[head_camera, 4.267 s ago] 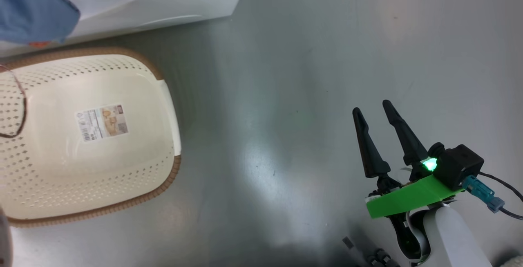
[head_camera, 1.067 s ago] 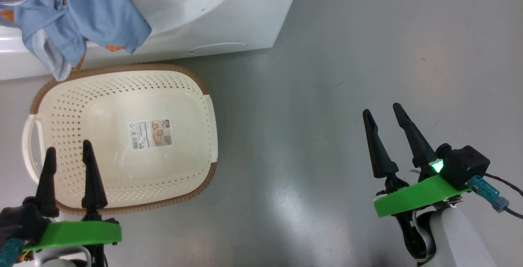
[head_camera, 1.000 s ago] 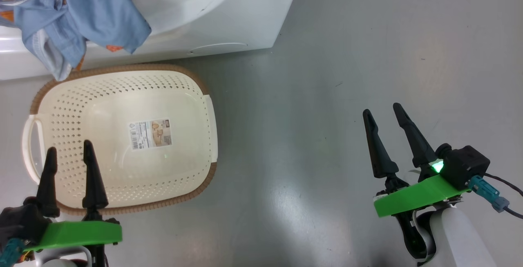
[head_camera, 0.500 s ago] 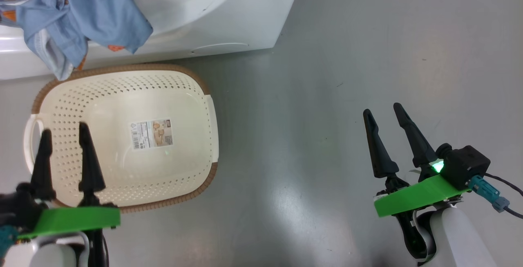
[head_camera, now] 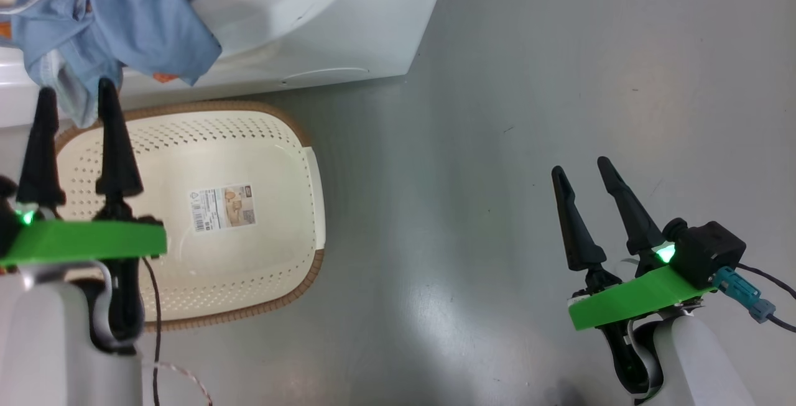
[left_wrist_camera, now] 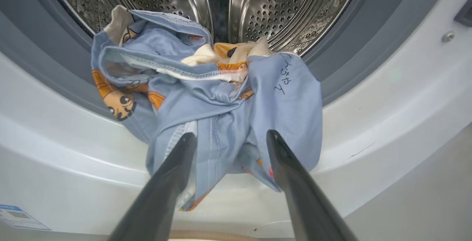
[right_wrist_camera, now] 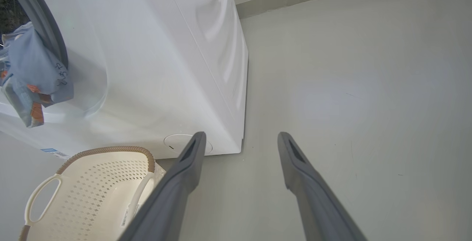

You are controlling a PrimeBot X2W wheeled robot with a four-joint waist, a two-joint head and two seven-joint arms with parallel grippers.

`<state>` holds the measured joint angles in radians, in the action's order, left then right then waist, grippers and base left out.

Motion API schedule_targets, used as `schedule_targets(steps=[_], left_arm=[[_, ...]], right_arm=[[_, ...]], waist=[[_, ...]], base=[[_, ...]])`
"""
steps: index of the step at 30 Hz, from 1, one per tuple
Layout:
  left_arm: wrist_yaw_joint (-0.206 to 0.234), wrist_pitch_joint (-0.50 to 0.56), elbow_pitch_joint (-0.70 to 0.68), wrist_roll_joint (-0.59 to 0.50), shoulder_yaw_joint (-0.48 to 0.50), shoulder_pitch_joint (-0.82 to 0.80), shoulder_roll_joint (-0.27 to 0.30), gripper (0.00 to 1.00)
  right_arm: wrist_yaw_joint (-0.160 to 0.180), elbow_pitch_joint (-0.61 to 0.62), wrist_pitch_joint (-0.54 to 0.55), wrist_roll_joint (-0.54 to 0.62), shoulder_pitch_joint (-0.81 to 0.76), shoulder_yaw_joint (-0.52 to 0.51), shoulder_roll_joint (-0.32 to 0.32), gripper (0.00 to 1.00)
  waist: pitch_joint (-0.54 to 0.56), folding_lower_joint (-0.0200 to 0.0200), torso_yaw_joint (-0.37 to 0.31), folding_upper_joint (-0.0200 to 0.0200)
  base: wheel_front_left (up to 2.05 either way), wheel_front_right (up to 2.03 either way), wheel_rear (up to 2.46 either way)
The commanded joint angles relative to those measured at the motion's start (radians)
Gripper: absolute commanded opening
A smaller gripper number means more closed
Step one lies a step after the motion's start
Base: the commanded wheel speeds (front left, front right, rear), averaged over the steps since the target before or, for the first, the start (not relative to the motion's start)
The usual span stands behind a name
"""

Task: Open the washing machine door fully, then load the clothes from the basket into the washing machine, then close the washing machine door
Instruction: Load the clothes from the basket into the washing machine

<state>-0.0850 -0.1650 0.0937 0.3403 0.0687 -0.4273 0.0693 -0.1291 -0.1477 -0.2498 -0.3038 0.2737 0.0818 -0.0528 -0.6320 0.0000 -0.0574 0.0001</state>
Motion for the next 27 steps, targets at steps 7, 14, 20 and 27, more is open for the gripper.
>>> schedule_targets(steps=[7, 14, 20, 27], left_arm=[[-0.012, 0.128, 0.014, 0.080, 0.020, -0.125, 0.040, 1.00], [0.016, 0.259, 0.136, 0.130, 0.025, -0.216, 0.053, 1.00], [0.047, 0.275, 0.197, 0.158, 0.051, -0.267, 0.050, 1.00], [0.051, 0.276, 0.279, 0.209, 0.077, -0.340, 0.044, 1.00]], right_arm=[[-0.002, 0.011, -0.012, -0.008, -0.008, 0.026, 0.003, 1.00], [-0.002, 0.007, -0.012, -0.018, -0.007, 0.036, 0.003, 1.00], [-0.002, 0.001, -0.012, -0.021, -0.010, 0.037, 0.003, 1.00], [-0.002, -0.005, -0.012, -0.021, -0.009, 0.044, 0.003, 1.00]], waist=[[-0.001, 0.0000, -0.007, -0.0001], [-0.004, 0.0000, -0.022, -0.0001], [-0.007, 0.0000, -0.024, -0.0001], [-0.011, 0.0000, -0.022, -0.0001]], base=[[0.00, 0.00, 0.00], [0.00, 0.00, 0.00], [0.00, 0.00, 0.00], [0.00, 0.00, 0.00]])
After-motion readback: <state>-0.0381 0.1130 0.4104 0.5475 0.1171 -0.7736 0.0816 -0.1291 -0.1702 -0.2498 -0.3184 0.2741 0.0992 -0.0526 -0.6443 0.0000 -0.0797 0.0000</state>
